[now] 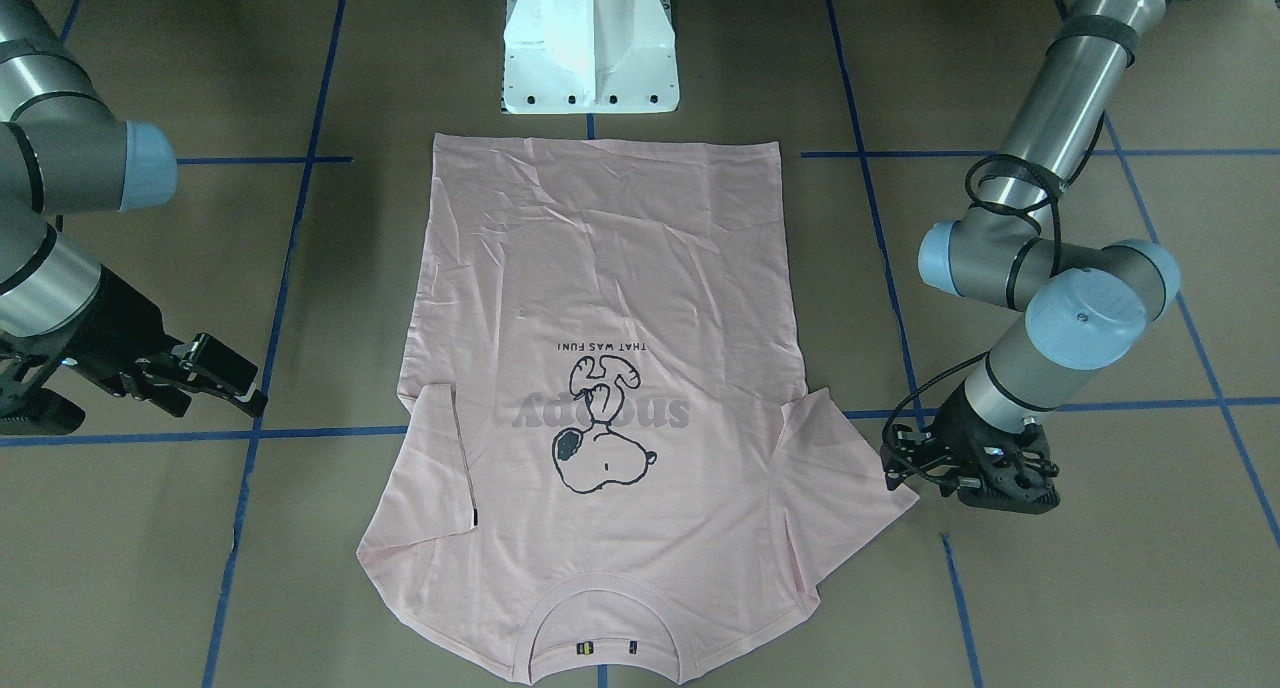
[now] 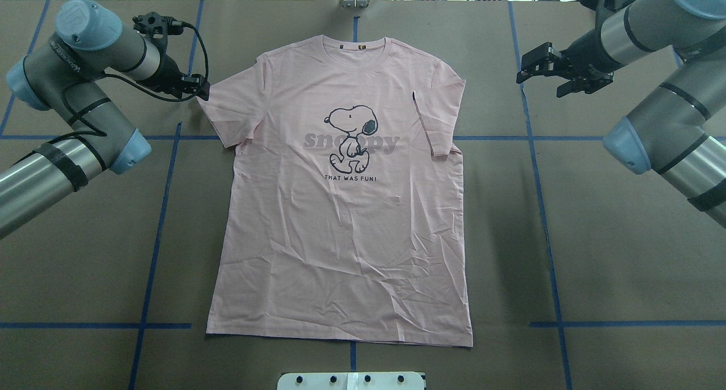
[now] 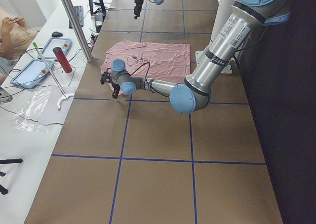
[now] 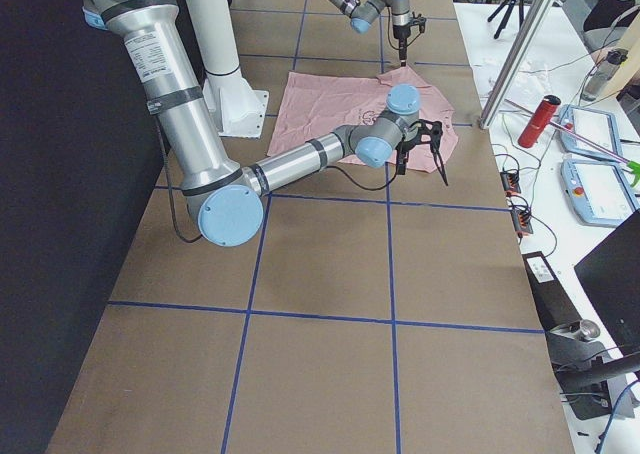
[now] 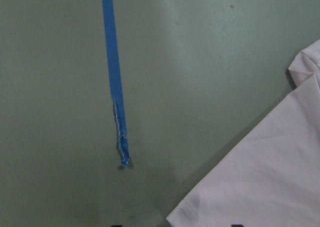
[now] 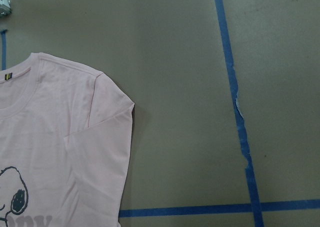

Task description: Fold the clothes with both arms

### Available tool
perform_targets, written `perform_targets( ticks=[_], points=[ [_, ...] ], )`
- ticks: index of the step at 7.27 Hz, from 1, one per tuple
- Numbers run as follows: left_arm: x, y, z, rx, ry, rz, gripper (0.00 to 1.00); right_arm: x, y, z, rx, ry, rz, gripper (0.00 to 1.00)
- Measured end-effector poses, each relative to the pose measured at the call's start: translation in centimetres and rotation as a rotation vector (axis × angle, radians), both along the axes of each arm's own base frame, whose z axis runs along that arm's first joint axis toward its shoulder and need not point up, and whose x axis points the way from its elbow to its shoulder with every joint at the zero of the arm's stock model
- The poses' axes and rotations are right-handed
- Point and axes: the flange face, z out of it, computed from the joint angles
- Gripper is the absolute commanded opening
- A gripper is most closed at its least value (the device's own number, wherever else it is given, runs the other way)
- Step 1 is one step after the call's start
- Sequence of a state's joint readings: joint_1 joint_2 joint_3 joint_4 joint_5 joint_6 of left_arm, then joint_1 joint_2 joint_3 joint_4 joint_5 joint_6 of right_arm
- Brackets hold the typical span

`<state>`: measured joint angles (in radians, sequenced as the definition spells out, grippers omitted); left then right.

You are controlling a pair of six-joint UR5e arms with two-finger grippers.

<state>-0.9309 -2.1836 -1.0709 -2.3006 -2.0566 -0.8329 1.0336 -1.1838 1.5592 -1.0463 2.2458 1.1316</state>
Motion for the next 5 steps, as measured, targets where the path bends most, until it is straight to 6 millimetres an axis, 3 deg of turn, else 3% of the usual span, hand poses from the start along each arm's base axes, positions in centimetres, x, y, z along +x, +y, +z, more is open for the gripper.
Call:
perform_targets(
  ticks=[2, 3, 4, 5],
  points=[
    [0.9, -0.5, -0.5, 0.000, -0.004, 0.003, 0.64, -0.4, 0.0, 0.0, 0.010, 0.002, -0.010, 1.00],
    [1.3, -0.7, -0.6, 0.000, -0.006, 0.003, 0.54, -0.5, 0.0, -0.1, 0.016, 0.003, -0.014, 1.00],
    [1.4, -1.0, -0.5, 0.002, -0.015, -0.005, 0.09, -0.5, 0.0, -0.1, 0.021, 0.005, -0.018, 1.00],
    [1.5, -1.2, -0.4, 0.007, -0.025, -0.017, 0.00, -0.6, 0.0, 0.0, 0.026, 0.007, -0.022, 1.00]
  ],
)
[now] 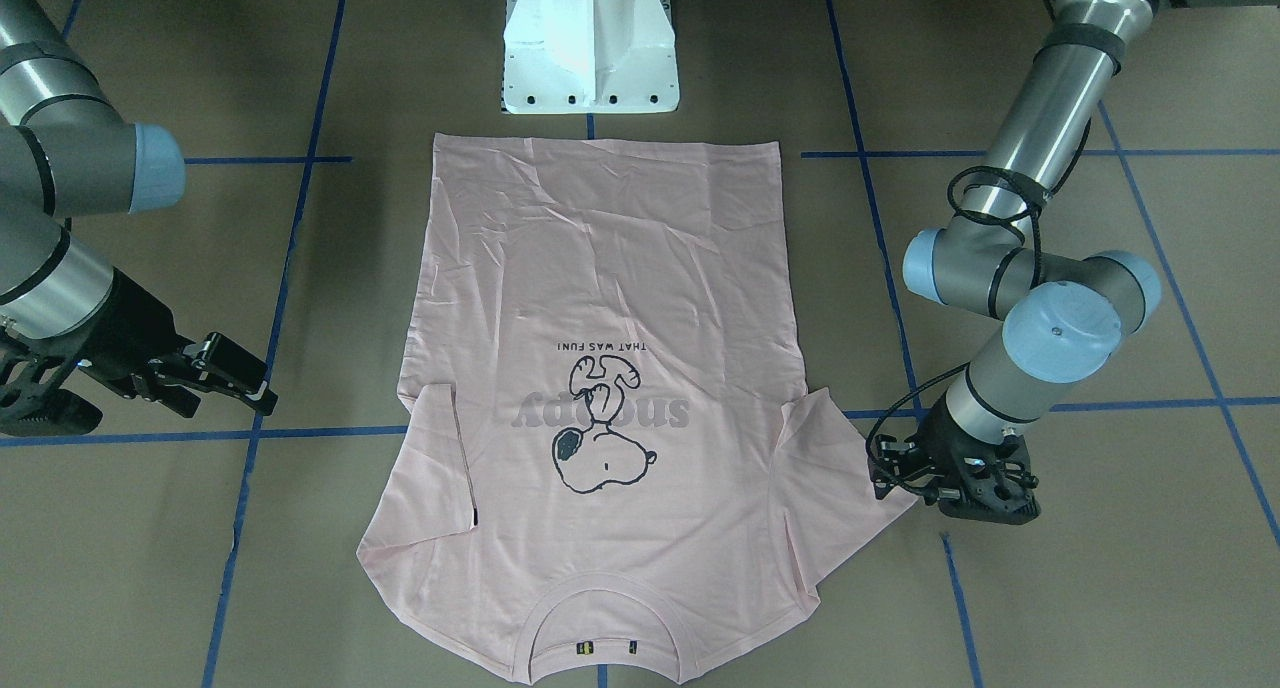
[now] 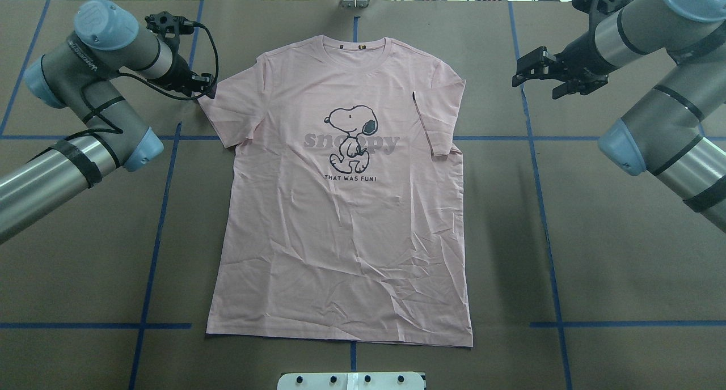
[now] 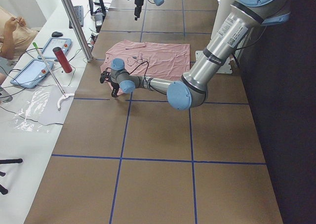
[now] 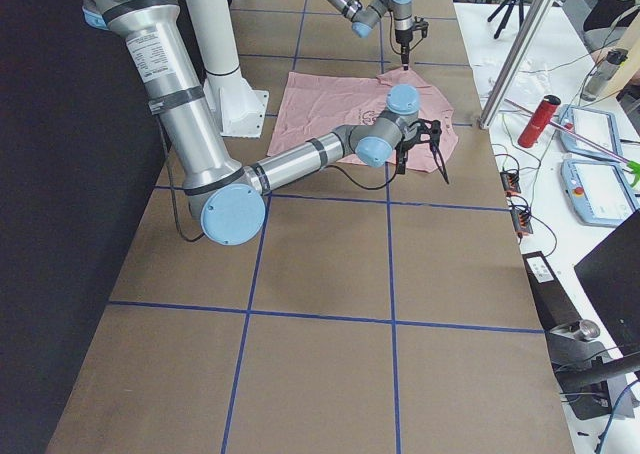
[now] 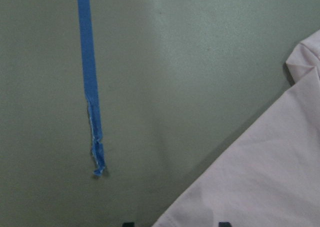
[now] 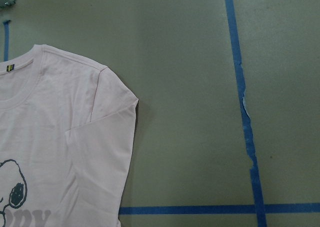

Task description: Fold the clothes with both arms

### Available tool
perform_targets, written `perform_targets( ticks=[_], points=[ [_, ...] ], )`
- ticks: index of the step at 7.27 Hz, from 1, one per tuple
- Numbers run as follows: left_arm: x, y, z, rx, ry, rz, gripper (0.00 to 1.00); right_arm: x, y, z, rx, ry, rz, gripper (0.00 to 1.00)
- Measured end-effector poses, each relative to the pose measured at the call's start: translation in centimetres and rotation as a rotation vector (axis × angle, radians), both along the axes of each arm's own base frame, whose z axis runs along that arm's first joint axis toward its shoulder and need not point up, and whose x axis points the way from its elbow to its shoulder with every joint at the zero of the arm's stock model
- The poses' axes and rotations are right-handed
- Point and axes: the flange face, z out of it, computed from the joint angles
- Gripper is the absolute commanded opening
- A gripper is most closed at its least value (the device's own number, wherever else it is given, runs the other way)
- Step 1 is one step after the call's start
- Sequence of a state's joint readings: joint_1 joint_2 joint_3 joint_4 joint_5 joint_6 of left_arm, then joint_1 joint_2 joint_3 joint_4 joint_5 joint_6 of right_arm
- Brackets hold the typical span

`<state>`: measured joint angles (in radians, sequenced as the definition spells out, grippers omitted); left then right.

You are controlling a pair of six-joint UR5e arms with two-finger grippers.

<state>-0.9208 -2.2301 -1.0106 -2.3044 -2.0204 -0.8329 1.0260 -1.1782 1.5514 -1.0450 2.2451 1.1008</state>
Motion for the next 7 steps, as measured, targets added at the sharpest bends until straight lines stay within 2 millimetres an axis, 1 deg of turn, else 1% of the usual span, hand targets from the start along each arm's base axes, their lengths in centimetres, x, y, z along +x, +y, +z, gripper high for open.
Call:
perform_targets(
  ticks=[2, 3, 4, 5, 6, 7],
  points=[
    [0.0, -0.2, -0.2, 0.006, -0.005, -0.009, 0.00, -0.4, 0.0, 0.4, 0.000, 0.007, -0.007, 1.00],
    [-0.1, -0.3, -1.6, 0.015, 0.012, -0.016, 0.00, -0.6, 0.0, 0.5, -0.001, 0.008, -0.011, 1.00],
    [0.0, 0.0, -4.6, 0.000, 0.059, -0.045, 0.00, -0.9, 0.1, 0.4, 0.002, 0.008, -0.013, 1.00],
    [1.6, 0.9, -7.1, -0.040, 0.101, -0.069, 0.00, -1.1, 0.1, 0.4, 0.004, 0.008, -0.016, 1.00],
    [4.5, 1.9, -8.8, -0.069, 0.111, -0.070, 0.00, -1.5, 0.2, 0.5, 0.004, 0.010, -0.019, 1.00],
    [6.7, 1.9, -10.3, -0.086, 0.106, -0.080, 0.00, -1.7, 0.2, 0.7, 0.003, 0.012, -0.022, 1.00]
  ],
)
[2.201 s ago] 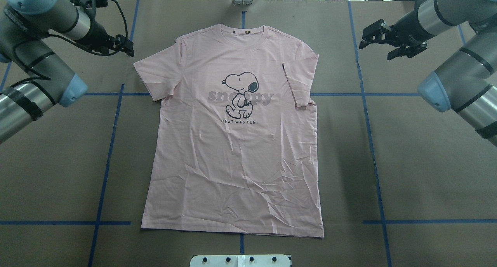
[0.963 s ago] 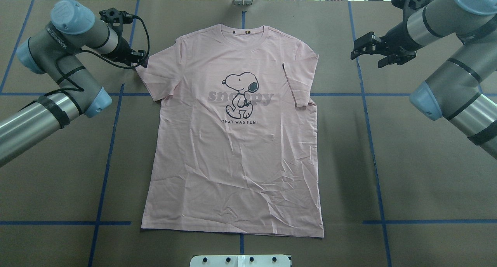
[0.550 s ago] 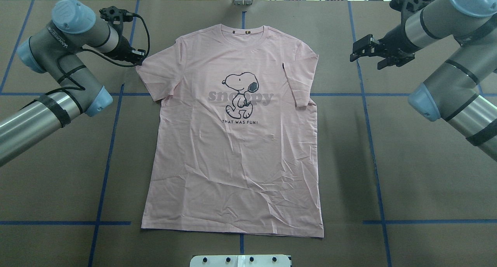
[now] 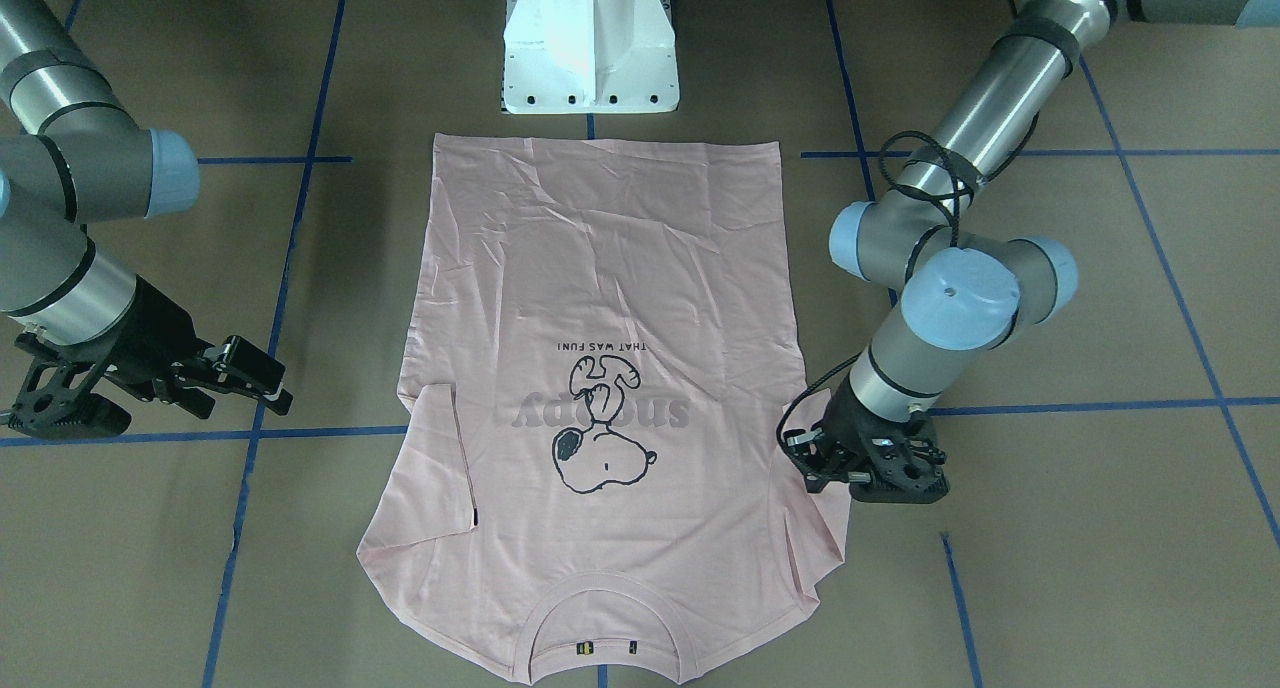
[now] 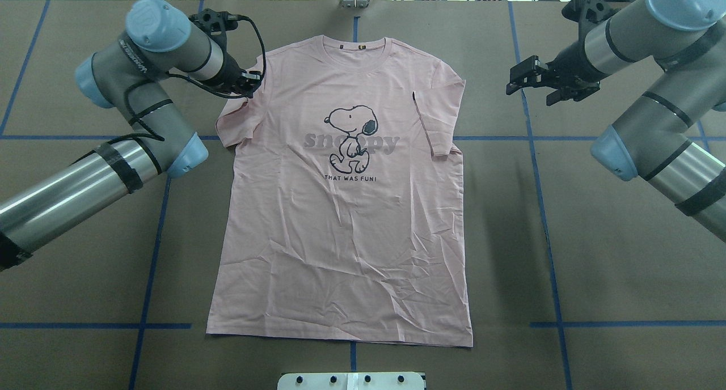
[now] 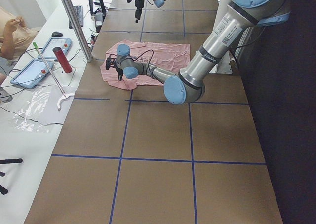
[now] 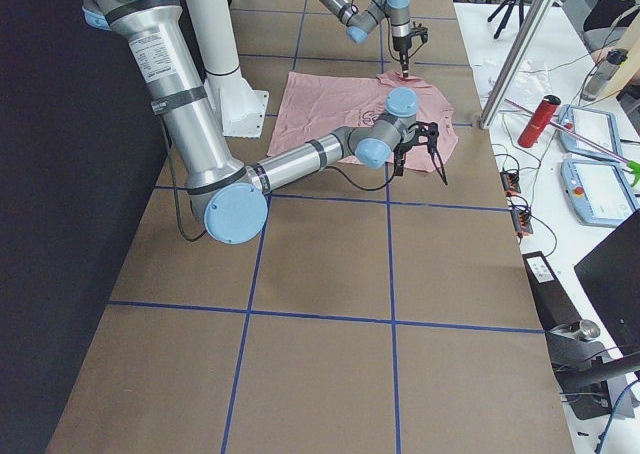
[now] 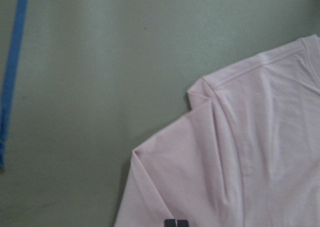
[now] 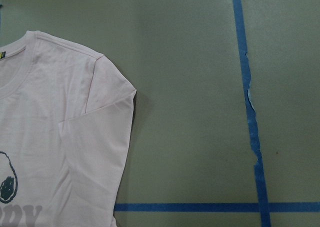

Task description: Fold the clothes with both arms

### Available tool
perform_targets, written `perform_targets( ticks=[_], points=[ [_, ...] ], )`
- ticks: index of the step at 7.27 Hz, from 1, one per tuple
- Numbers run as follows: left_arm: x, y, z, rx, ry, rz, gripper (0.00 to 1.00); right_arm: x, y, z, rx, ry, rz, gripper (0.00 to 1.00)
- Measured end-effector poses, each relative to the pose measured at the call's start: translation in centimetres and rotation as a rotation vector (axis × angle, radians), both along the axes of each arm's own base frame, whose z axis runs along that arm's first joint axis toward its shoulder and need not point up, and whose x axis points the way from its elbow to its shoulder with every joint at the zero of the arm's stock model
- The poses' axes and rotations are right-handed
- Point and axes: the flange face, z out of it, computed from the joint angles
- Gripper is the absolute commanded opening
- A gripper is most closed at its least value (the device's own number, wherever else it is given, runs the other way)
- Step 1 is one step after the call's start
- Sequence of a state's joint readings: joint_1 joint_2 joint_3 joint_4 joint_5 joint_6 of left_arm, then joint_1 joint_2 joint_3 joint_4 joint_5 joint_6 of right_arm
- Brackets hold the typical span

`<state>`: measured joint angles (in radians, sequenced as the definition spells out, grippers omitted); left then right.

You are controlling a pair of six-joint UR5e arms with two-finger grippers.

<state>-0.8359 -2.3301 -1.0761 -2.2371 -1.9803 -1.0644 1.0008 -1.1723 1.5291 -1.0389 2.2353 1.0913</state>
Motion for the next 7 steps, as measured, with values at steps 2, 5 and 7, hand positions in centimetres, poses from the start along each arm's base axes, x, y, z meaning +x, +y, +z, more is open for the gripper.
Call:
perform_targets(
  ticks=[2, 5, 7],
  points=[
    [2.5, -1.6, -3.0, -0.020, -0.007, -0.037, 0.00, -0.4, 0.2, 0.1, -0.001, 0.001, -0.005, 1.00],
    [3.7, -3.7, -4.6, -0.014, -0.036, -0.103, 0.00, -0.7, 0.2, 0.1, -0.001, 0.001, -0.009, 1.00],
    [4.0, -3.8, -4.3, -0.009, -0.048, -0.117, 0.60, -0.8, 0.3, 0.0, 0.001, 0.001, -0.011, 1.00]
  ],
)
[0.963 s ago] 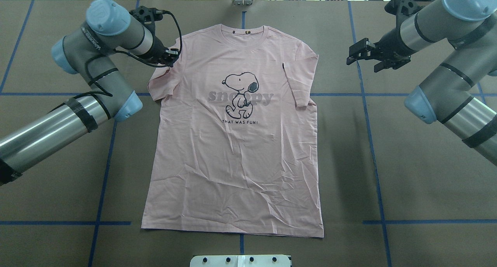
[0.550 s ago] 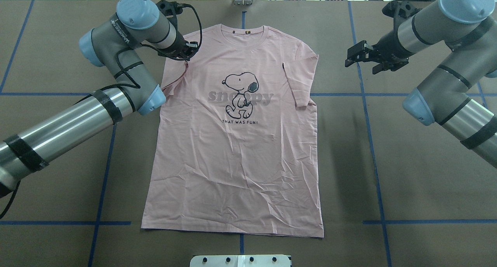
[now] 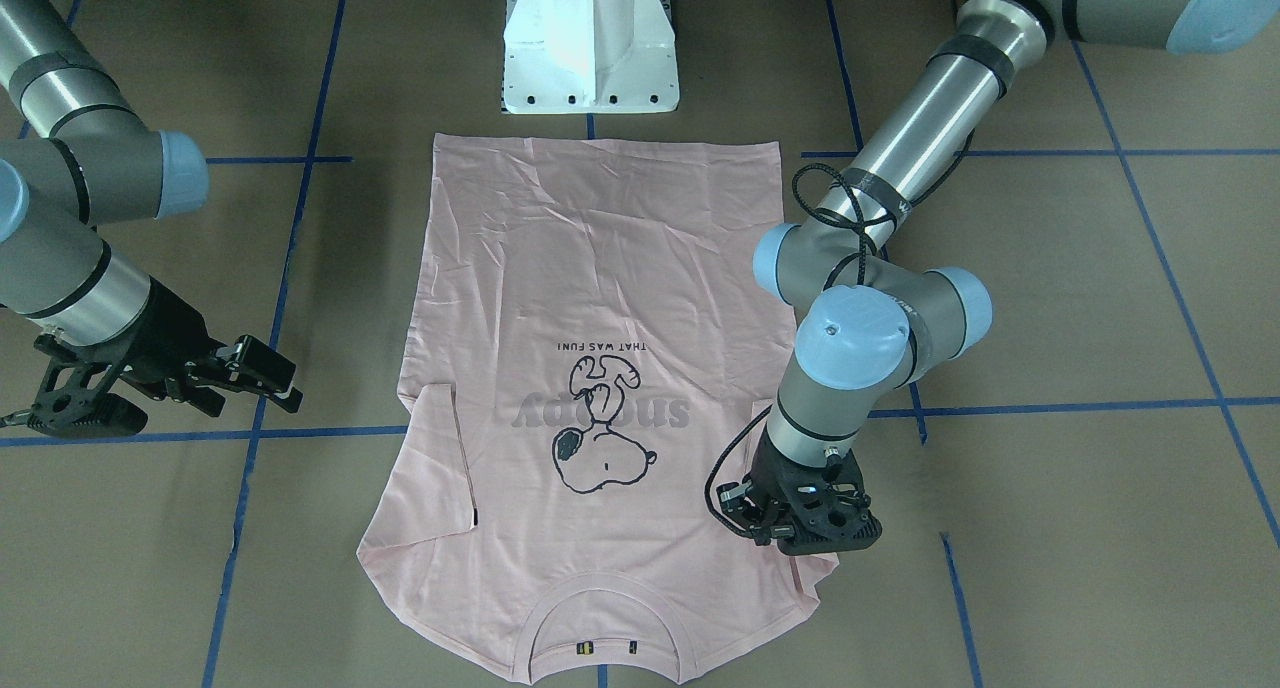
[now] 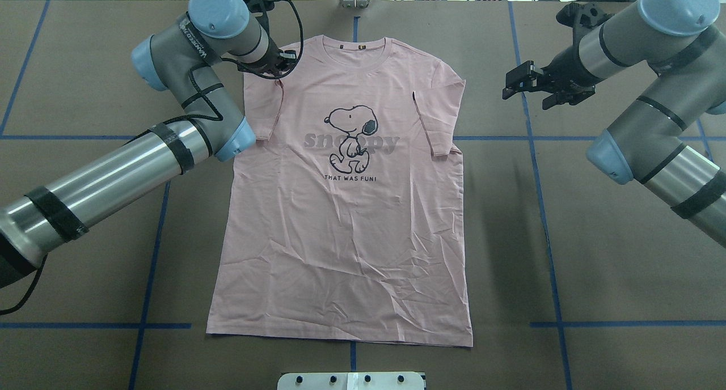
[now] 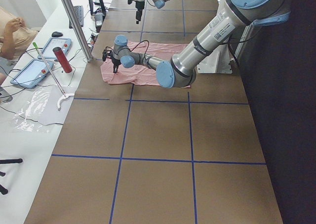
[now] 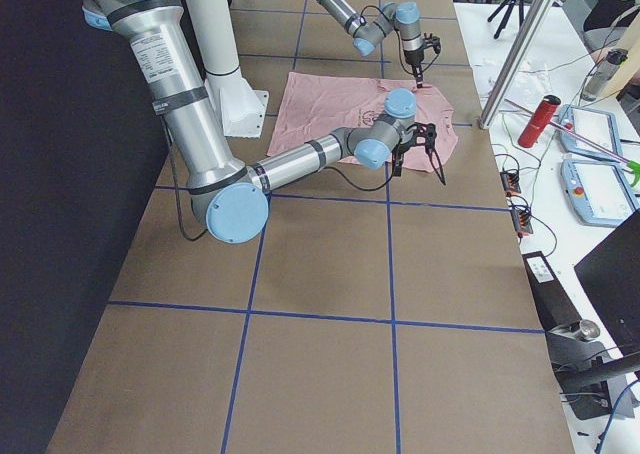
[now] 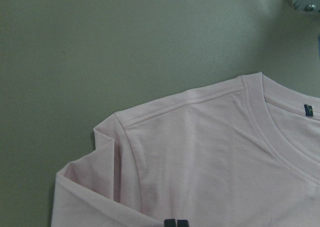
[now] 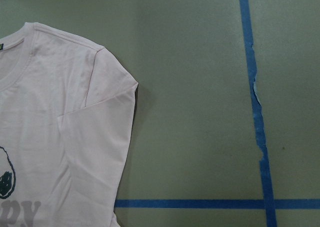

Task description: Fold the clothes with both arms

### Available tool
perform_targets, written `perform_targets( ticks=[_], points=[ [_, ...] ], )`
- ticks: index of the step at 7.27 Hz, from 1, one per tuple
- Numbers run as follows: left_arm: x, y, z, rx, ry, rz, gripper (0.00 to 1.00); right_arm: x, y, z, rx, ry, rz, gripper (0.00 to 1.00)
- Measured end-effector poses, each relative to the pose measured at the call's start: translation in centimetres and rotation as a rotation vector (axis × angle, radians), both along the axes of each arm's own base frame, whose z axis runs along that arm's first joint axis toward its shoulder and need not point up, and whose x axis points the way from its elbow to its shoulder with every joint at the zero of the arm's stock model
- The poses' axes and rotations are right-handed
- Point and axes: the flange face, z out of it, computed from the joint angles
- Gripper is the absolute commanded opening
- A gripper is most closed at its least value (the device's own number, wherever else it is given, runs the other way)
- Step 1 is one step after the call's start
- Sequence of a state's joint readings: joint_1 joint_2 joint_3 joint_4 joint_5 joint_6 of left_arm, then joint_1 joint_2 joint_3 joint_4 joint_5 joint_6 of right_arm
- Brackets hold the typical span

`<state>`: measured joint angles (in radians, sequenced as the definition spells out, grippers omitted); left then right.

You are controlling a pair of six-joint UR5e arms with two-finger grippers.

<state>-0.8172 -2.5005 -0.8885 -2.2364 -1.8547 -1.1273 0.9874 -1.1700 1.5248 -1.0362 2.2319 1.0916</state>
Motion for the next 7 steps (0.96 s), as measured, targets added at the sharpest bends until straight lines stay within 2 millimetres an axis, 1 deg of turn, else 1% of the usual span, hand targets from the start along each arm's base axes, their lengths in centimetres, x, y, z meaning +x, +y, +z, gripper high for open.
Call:
perform_targets(
  ticks=[1, 2, 3, 4, 5, 6, 7],
  points=[
    [-0.2, 0.4, 0.0, 0.006, 0.005, 0.000, 0.67, -0.2, 0.1, 0.0, 0.003, 0.000, -0.001, 1.00],
    [-1.2, 1.5, -0.4, 0.027, 0.027, 0.002, 0.69, -0.7, 0.2, -0.5, 0.008, -0.004, -0.002, 1.00],
    [-2.9, 3.7, -1.1, 0.062, 0.064, 0.007, 0.71, -1.7, 0.5, -1.9, 0.010, -0.019, 0.000, 1.00],
    [-4.7, 6.2, -1.6, 0.091, 0.103, 0.019, 0.73, -3.8, 1.7, -4.2, -0.011, -0.042, 0.025, 1.00],
    [-6.4, 8.9, -1.5, 0.098, 0.147, 0.038, 0.73, -6.8, 4.2, -6.7, -0.062, -0.072, 0.077, 0.98],
    [-8.4, 11.7, -1.1, 0.086, 0.191, 0.062, 0.74, -9.7, 7.7, -8.9, -0.129, -0.110, 0.127, 0.92],
    [-10.0, 14.0, -0.5, 0.067, 0.224, 0.096, 0.75, -12.3, 12.4, -10.4, -0.191, -0.148, 0.164, 0.89]
  ],
)
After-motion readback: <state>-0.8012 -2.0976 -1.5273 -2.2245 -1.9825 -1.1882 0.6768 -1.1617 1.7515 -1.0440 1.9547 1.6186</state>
